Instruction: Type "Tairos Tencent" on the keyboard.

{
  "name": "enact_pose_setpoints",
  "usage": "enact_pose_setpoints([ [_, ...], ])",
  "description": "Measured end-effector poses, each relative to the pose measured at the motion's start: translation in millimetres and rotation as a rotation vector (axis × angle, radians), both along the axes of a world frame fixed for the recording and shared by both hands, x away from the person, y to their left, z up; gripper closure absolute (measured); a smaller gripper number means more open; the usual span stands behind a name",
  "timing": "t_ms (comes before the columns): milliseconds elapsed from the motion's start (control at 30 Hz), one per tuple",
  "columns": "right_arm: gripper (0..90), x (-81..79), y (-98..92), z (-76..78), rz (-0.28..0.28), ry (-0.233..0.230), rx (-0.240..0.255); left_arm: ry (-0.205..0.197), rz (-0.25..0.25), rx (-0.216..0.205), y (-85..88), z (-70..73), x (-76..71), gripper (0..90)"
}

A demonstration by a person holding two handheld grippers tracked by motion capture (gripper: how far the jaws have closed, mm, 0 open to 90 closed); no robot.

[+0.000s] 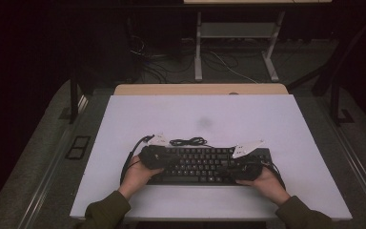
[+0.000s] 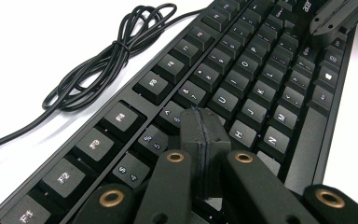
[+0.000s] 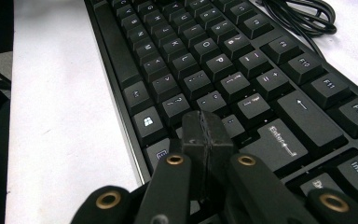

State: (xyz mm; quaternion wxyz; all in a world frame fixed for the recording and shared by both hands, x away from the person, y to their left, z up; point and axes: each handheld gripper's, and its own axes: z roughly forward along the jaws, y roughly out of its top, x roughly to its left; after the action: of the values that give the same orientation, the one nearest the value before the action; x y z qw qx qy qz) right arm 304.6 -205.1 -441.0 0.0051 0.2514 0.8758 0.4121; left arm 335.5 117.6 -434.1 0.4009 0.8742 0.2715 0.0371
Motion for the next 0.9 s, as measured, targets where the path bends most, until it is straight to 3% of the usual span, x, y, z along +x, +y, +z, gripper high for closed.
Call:
enact_pose_setpoints([
  [533, 88.7, 0.0, 0.3, 0.0, 0.001, -0.002, 0.001, -0.019, 0.011, -0.055, 8.2, 10.5, -2.2, 88.2],
  [767, 88.7, -0.2, 0.5, 0.3, 0.003, -0.005, -0.003, -0.035, 0.024, -0.082, 17.5, 13.8, -6.4, 79.7],
  [900, 88.7, -0.3, 0.6, 0.4, 0.002, -0.005, -0.005, -0.052, 0.033, -0.104, 24.4, 15.7, -9.1, 69.6],
])
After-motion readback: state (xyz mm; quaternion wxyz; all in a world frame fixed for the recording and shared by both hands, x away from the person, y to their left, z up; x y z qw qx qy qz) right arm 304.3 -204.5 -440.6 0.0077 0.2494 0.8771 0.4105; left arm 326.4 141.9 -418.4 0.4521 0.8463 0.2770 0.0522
